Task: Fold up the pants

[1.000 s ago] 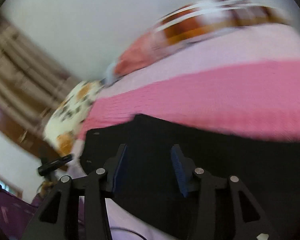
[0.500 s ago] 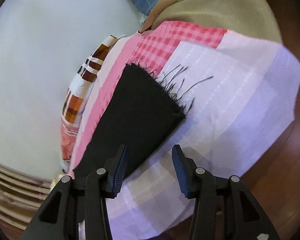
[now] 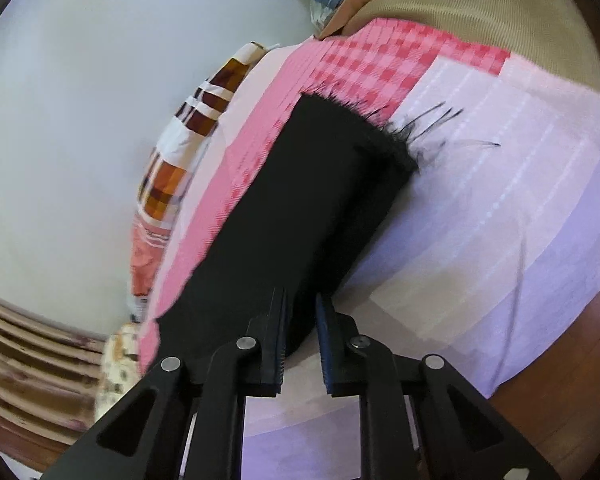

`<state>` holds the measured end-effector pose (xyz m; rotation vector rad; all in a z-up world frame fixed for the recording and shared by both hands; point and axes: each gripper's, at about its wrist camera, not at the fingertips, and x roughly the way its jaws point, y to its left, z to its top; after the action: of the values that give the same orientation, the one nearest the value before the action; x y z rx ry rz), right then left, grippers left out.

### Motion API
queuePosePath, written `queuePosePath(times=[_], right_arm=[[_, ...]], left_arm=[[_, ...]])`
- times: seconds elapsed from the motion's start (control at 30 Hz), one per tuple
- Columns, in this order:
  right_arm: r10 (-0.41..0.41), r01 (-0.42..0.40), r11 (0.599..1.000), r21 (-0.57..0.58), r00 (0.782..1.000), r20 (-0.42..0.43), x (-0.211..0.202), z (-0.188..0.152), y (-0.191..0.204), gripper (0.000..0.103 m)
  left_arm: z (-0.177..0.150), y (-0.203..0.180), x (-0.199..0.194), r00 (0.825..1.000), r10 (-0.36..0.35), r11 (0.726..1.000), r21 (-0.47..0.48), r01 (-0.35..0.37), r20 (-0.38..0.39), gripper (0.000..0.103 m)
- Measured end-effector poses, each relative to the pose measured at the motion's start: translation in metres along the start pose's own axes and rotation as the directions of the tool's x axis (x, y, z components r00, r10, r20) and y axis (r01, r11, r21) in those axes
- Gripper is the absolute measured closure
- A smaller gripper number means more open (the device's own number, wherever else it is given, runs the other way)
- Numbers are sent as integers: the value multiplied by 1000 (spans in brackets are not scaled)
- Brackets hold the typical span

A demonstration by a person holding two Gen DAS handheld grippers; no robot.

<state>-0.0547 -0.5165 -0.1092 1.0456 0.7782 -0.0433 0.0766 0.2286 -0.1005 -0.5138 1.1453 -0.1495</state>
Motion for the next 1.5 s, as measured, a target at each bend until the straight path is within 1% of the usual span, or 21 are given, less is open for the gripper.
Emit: queuePosePath(times=[0.1,0.2,0.3,0.37,0.43,0.47,0.5,0.6,0.7,0.77,0.87,0.93,0.97,1.07,1.13,1.23,1.3,1.37,1.4,1.43,1.5], right_arm=[[-8,8,1000,-7,1000,-1,-1,-1,4,86],[3,-3,1000,6,1000,-8,-1,-3,5,85],[21,-21,1000,-1,1000,-17,-2,-5,9,85],[16,-17,1000,-21,1000,-24,-1,-6,14,85],[25,-26,999,-30,999,-33,2,-6,17,85],[21,-22,999,-33,999,-33,3,-6,17,85],[18,-19,999,-37,999,-34,4,-6,17,85],[21,-22,999,-29,999,-44,10,-6,16,85],[25,-27,999,-30,999,-47,12,-7,17,85],[30,-32,999,-34,998,-46,11,-9,18,85],[38,-39,999,-28,998,-45,11,-10,15,85],[45,-46,999,-20,998,-53,14,-10,14,85],[46,-47,999,-20,997,-57,15,-10,15,85],[59,-61,998,-28,996,-62,16,-10,20,84],[66,-67,997,-28,996,-55,15,-10,20,84],[75,-76,997,-10,996,-41,12,-9,16,82],[89,-88,996,13,996,-29,8,-9,9,82],[114,-114,992,55,993,-8,3,-9,-1,82],[134,-134,987,85,991,11,-3,-8,-9,82],[146,-148,983,104,989,26,-6,-7,-14,82],[167,-175,974,146,984,61,-15,-4,-26,82]], left_arm=[[0,-1,2,1000,-13,1000,-11,13,-15,74],[-1,2,9,996,-62,998,-38,60,-64,70],[2,-1,9,996,-68,997,-34,66,-62,70],[4,-4,4,996,-79,997,-30,78,-35,70],[6,-6,4,999,-45,999,-23,44,-27,75],[7,-7,4,999,-30,999,-24,29,-23,84],[10,-9,4,1000,-13,1000,-23,13,-17,88],[21,-21,0,1000,14,1000,6,-14,25,88],[33,-44,-8,995,43,994,97,-52,93,89],[30,-41,-3,995,63,992,104,-71,78,89],[14,-13,14,996,86,995,56,-87,13,89],[4,3,22,997,74,997,23,-74,-6,89],[2,4,23,998,68,997,26,-69,9,89],[3,-9,20,994,106,990,84,-109,34,89],[6,-18,13,993,104,987,113,-111,61,89],[15,-22,0,991,72,990,109,-85,116,89],[15,-23,2,986,91,986,128,-109,138,88],[12,-17,24,987,142,982,114,-149,71,89],[9,-9,28,990,128,987,93,-132,51,88],[8,-5,25,992,110,989,88,-115,66,87],[10,-6,24,991,113,988,99,-119,65,85]])
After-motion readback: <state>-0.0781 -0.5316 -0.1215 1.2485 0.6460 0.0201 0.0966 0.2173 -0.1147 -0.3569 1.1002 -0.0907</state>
